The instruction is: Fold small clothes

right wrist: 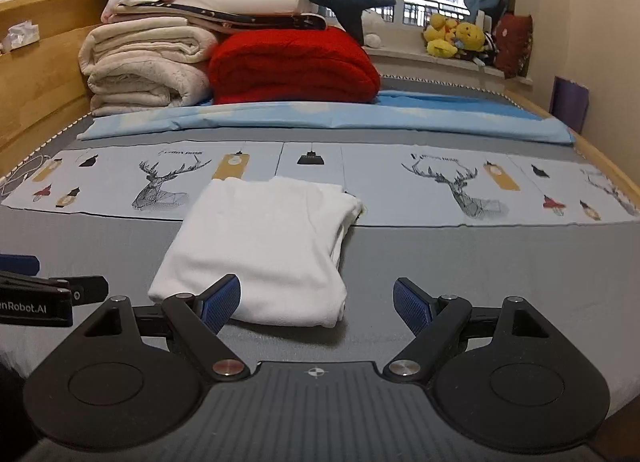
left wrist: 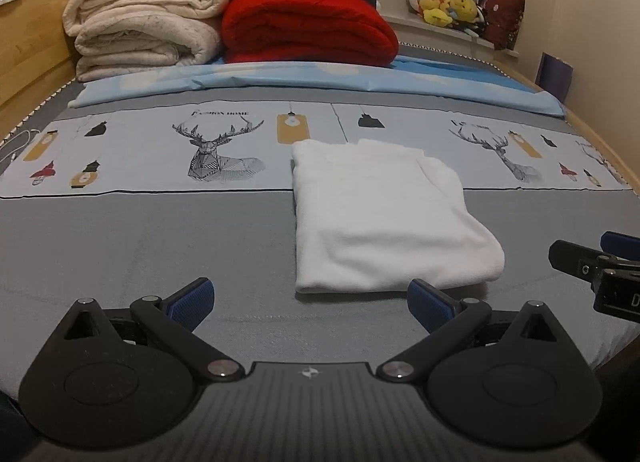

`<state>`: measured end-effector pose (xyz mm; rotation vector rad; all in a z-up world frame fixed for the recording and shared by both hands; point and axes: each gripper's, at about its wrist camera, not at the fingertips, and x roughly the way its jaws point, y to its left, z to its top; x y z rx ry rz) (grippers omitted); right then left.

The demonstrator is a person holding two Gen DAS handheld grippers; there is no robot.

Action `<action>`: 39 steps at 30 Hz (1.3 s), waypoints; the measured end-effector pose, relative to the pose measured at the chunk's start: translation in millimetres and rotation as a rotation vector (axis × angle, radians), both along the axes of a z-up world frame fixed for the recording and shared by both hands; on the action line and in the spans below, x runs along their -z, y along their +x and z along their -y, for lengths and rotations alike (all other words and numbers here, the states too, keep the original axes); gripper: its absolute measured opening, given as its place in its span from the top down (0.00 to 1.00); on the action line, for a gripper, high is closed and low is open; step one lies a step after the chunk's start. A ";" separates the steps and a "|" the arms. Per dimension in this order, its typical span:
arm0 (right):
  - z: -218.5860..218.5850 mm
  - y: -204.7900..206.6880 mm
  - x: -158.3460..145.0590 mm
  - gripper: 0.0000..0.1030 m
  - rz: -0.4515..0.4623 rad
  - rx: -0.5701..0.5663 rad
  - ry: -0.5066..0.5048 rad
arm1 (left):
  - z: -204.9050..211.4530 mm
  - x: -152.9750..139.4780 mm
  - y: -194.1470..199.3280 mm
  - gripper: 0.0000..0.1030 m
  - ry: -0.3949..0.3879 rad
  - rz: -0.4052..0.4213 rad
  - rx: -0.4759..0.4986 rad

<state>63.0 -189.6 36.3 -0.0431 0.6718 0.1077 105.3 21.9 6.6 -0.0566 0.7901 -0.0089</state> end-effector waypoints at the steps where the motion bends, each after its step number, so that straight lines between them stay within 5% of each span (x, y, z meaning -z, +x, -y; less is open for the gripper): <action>1: 0.2 0.4 0.2 0.18 -0.003 0.000 0.005 | 0.0 0.2 -0.1 0.00 -0.002 -0.001 0.001; 39: -7.9 -1.3 2.5 0.18 -0.013 -0.032 -0.008 | 0.0 -1.6 -0.1 0.00 -0.034 0.002 0.026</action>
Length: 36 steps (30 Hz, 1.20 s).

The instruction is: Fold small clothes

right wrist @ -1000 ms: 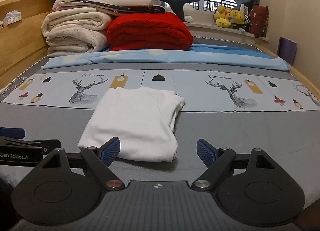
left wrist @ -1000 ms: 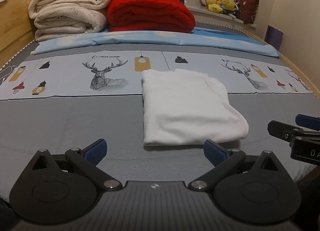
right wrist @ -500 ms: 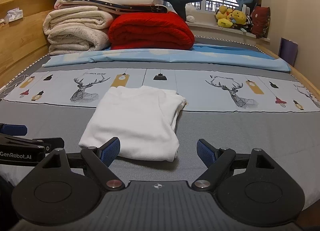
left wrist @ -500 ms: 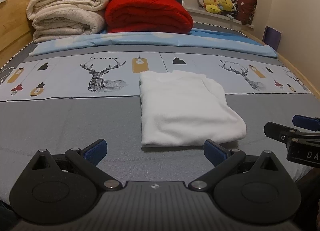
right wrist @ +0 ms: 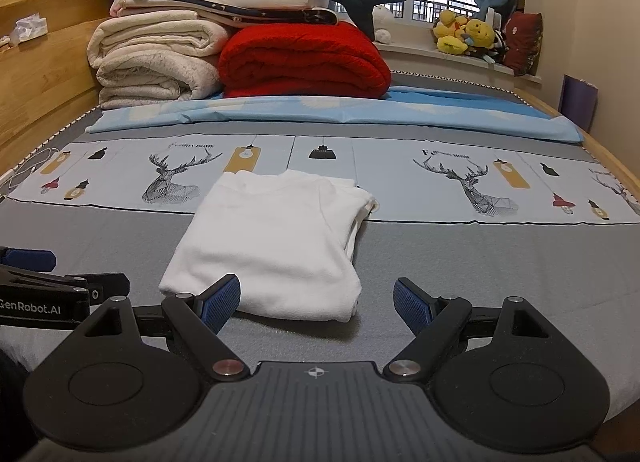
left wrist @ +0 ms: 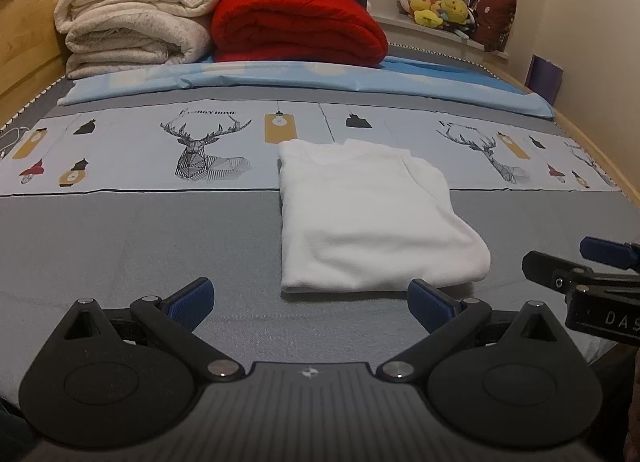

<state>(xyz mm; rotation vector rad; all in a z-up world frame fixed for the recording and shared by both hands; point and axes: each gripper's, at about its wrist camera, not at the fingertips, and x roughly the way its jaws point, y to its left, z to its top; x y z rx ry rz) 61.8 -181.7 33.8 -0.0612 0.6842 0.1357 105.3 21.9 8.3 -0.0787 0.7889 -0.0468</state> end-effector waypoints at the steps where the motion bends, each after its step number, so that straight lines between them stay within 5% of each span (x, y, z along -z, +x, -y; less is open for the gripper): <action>1: -0.7 0.3 0.5 0.18 -0.002 0.000 -0.001 | -0.6 0.2 0.1 0.00 -0.003 0.000 -0.002; 36: 2.5 1.4 -0.5 0.18 -0.004 -0.004 0.013 | 3.9 3.9 1.8 0.00 -0.004 -0.015 0.006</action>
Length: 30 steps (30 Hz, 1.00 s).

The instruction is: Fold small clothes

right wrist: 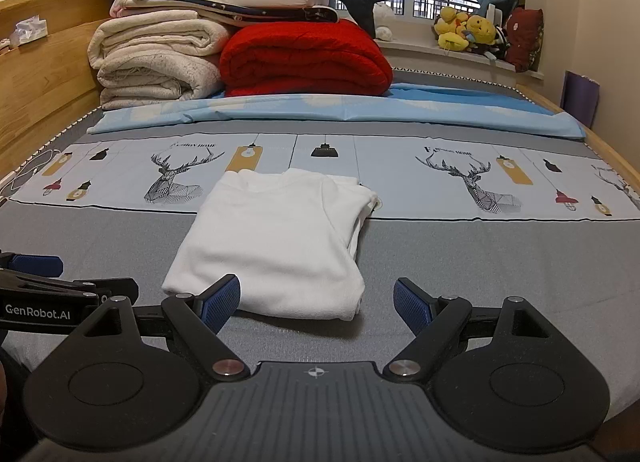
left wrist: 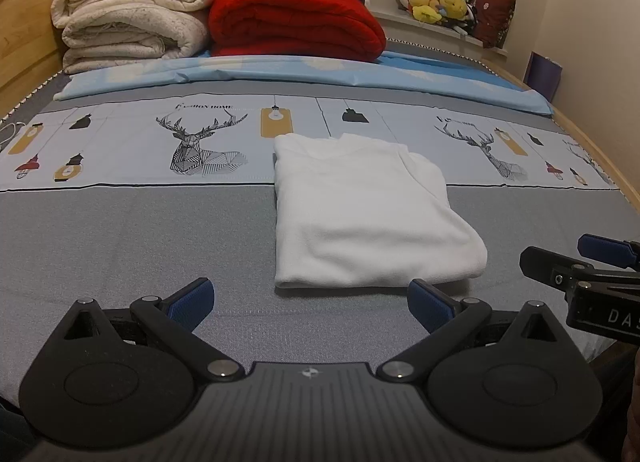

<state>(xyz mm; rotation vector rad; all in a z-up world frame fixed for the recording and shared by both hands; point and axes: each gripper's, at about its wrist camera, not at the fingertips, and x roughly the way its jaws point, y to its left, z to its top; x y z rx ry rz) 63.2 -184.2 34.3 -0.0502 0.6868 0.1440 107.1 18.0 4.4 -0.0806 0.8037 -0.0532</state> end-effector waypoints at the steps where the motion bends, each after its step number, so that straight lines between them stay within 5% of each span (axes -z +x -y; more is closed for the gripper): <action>1: 0.0 0.0 0.0 0.18 0.000 0.000 0.000 | 0.0 0.2 0.1 0.00 0.000 0.000 0.000; 30: -3.2 -1.8 3.8 0.18 -0.010 -0.007 -0.003 | 0.2 1.1 -0.8 0.00 -0.003 0.000 0.004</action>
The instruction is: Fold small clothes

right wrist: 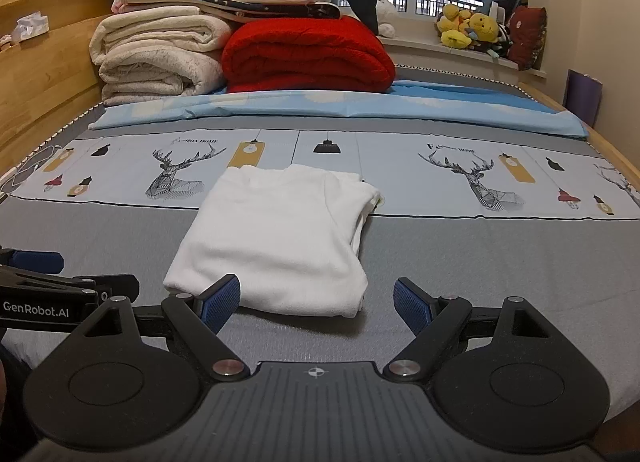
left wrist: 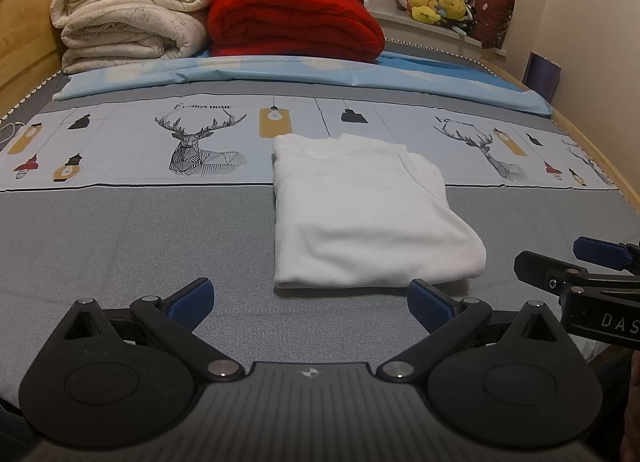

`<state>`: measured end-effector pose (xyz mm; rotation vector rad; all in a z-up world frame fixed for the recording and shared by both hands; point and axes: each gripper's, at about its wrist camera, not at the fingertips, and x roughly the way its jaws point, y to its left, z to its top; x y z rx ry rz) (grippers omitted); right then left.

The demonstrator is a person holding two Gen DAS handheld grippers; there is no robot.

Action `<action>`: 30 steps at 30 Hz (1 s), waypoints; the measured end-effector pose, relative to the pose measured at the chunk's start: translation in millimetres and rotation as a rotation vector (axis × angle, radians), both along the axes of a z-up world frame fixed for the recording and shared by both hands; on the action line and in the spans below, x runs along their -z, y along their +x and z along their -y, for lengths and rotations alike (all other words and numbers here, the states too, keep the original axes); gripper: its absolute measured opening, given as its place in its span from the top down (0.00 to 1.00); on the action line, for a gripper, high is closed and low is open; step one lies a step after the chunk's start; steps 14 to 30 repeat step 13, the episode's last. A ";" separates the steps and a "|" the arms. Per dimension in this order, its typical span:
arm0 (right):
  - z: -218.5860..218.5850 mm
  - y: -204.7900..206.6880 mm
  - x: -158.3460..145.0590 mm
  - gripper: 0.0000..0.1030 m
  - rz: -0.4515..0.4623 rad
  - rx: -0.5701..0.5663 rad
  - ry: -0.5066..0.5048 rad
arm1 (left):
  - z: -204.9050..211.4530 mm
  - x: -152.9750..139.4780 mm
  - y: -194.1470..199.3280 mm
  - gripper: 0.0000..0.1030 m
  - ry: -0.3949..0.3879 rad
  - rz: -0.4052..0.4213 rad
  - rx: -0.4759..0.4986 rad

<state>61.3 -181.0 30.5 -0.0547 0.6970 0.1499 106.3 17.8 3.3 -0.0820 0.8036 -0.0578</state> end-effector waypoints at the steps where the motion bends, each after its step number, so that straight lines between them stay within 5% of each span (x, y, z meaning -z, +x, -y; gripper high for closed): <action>1: -0.1 0.0 0.0 0.18 0.000 0.001 0.000 | -0.2 -0.1 0.1 0.00 0.000 0.000 0.001; 30: -0.2 -0.2 1.3 0.18 -0.005 0.000 0.002 | -0.3 1.1 0.2 0.00 0.000 -0.004 0.003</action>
